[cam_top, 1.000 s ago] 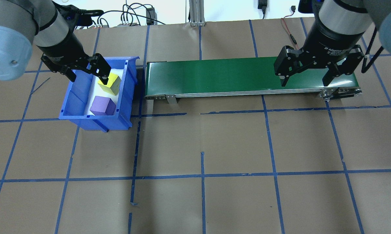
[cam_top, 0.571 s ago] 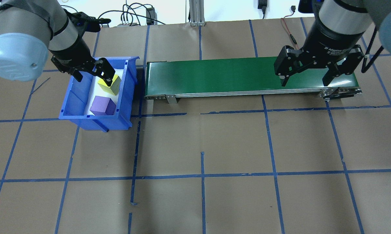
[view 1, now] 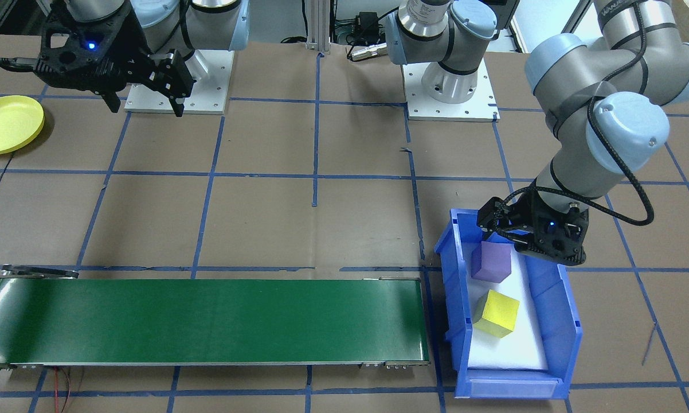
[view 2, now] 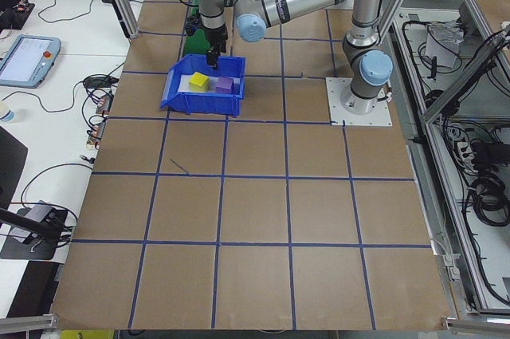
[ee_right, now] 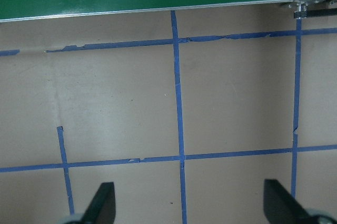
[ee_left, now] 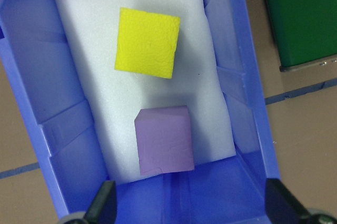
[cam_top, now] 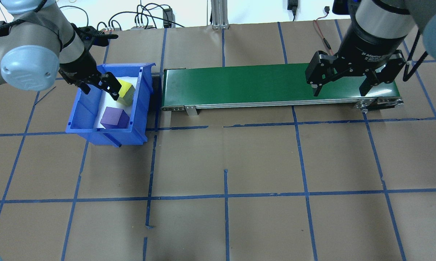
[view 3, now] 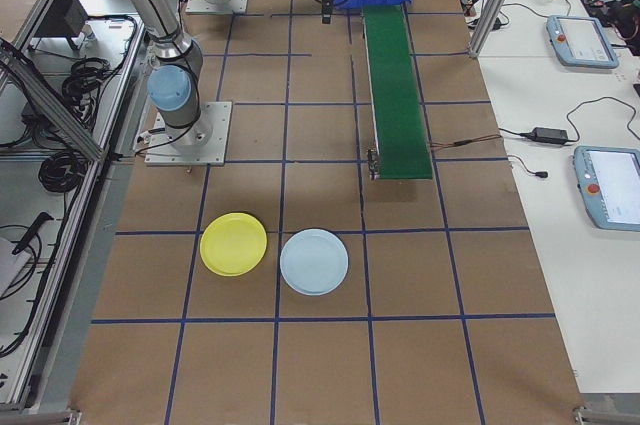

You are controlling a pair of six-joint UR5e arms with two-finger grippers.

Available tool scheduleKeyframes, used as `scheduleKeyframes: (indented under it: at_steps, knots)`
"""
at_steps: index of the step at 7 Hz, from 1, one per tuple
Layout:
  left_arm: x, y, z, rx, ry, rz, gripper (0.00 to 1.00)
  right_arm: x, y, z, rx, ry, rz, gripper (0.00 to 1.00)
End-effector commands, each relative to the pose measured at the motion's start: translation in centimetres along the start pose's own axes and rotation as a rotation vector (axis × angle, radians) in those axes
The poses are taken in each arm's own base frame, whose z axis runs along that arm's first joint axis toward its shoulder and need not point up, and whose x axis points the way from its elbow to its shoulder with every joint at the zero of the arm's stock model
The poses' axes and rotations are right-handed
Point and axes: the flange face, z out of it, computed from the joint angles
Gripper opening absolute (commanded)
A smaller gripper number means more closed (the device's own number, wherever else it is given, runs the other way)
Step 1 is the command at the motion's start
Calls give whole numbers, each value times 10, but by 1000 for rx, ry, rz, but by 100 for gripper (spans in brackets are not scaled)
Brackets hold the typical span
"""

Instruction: Move block left to right into plate

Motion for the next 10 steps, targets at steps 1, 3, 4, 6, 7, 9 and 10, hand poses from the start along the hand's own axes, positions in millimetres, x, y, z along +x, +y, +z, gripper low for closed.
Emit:
scheduleKeyframes:
  at_steps: [1, 3, 4, 6, 7, 9, 10]
  knots:
    - [-3, -3, 37, -54, 29, -3, 100, 0, 0, 0, -2, 0, -2, 100]
    - [-4, -4, 51, -39, 17, 1, 100, 0, 0, 0, 0, 0, -2, 100]
    - [-6, -11, 64, -37, 16, 4, 100, 0, 0, 0, -2, 0, -2, 100]
    - [-10, -18, 84, -39, 23, 38, 100, 0, 0, 0, 0, 2, 0, 100]
    - [-10, -19, 91, -50, 27, 38, 100, 1, 0, 0, -2, 2, 0, 100]
    - [-11, -21, 101, -66, 33, 42, 98, 1, 0, 0, -2, 2, 1, 100]
    - [-12, -22, 100, -54, 24, 48, 82, 0, 0, 0, 0, 0, 0, 100]
